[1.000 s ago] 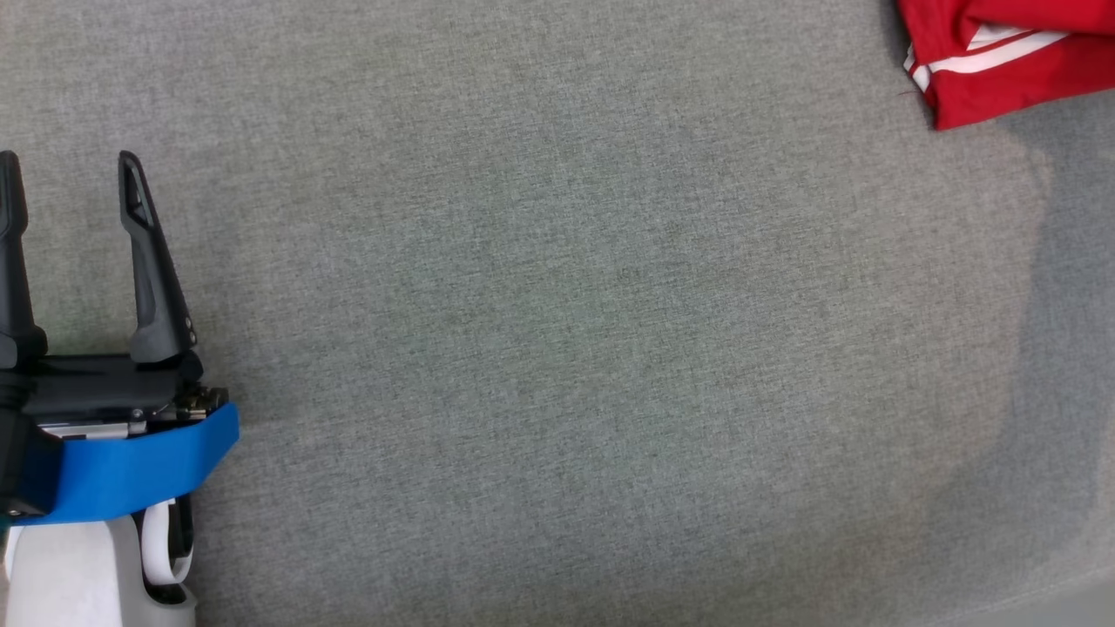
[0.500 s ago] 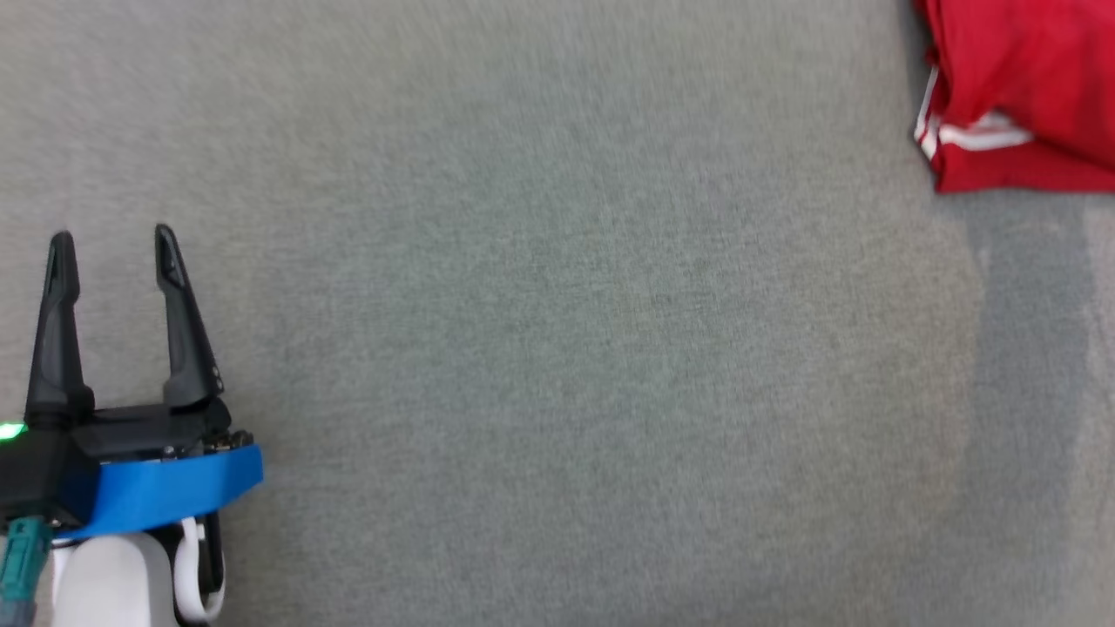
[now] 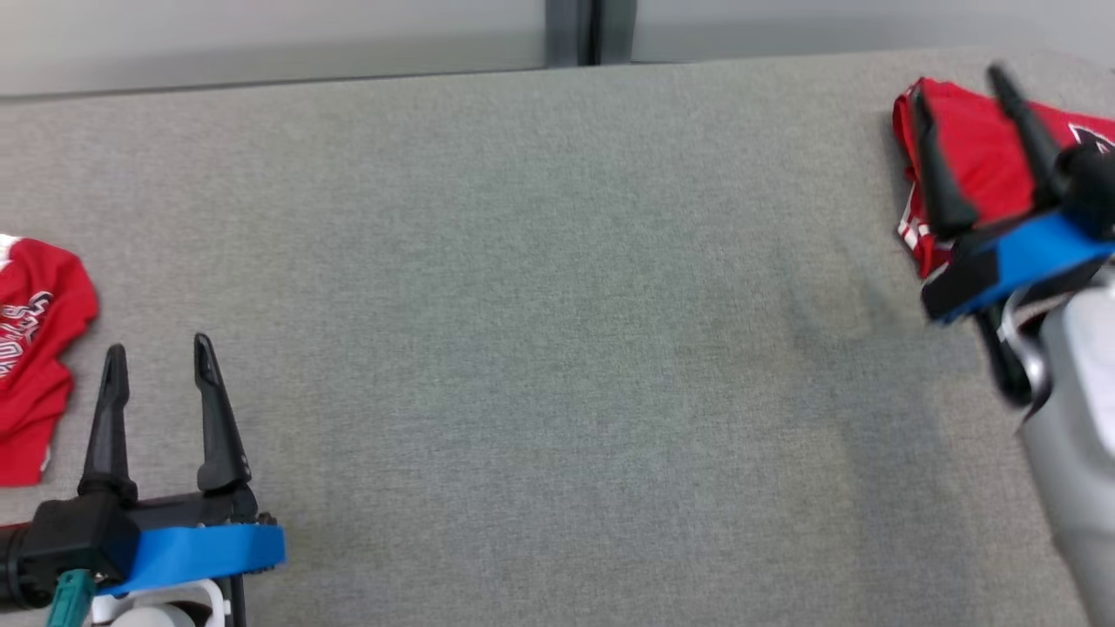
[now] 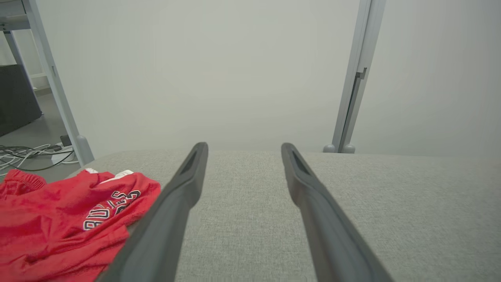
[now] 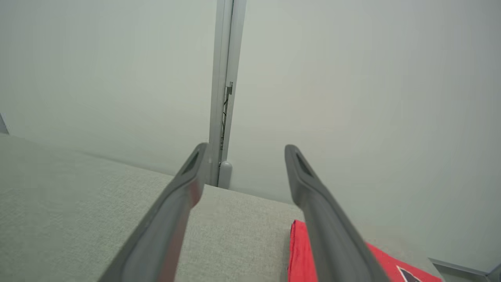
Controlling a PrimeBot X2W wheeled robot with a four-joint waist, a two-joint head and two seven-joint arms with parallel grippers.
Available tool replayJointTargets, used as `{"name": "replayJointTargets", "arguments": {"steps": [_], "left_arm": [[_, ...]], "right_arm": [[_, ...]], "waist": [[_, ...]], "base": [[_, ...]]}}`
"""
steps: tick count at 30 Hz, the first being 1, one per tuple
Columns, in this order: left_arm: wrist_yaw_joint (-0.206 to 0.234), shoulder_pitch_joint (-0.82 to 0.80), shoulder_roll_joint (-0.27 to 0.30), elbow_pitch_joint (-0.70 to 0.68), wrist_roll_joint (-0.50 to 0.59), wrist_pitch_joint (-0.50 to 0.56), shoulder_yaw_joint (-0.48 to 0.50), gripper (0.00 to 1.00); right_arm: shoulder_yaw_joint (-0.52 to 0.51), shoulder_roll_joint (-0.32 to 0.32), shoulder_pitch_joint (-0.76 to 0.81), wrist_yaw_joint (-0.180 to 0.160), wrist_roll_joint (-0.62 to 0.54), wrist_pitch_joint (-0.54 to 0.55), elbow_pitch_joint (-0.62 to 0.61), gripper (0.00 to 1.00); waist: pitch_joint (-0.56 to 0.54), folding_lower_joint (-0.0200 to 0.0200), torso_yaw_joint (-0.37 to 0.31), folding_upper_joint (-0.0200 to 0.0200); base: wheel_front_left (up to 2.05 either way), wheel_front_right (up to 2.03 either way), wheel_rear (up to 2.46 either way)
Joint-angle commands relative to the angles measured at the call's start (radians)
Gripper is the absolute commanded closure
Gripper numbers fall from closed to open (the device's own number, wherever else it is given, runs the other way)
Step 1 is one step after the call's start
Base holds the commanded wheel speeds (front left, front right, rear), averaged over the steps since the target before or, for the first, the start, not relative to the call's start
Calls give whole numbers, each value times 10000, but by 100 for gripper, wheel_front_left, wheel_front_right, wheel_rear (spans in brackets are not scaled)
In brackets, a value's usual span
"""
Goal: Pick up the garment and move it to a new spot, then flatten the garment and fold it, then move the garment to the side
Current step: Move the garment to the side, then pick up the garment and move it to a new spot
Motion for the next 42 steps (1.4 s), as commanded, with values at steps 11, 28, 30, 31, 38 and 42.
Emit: {"name": "replayJointTargets", "arguments": {"steps": [11,28,30,31,38,42], "left_arm": [[-125,312,-120,718,-31,-42,-214,0],[-307,801,-146,1380,-48,-42,-244,0],[-320,827,-135,1455,-38,-42,-235,0],[-324,843,-129,1483,-34,-44,-226,0],[-336,884,-129,1560,-24,-42,-181,0],[-348,883,-135,1587,-15,-42,-173,0]], "right_arm": [[-758,1510,3707,0,-393,-28,-2041,0],[-1913,2813,6873,2,-1179,121,-3922,0],[-1963,2890,7009,2,-1223,151,-3988,0],[-1983,2925,7061,2,-1221,194,-4011,0],[-2041,3023,7227,2,-1263,302,-4142,0],[-2015,3036,7281,2,-1265,359,-4146,0]], "waist": [[-1053,3,423,2],[-1970,3,515,2],[-2032,3,538,2],[-2057,3,547,2],[-2147,3,599,2],[-2184,3,646,2]], "base": [[0,0,0],[0,0,0],[0,0,0],[0,0,0],[0,0,0],[0,0,0]]}}
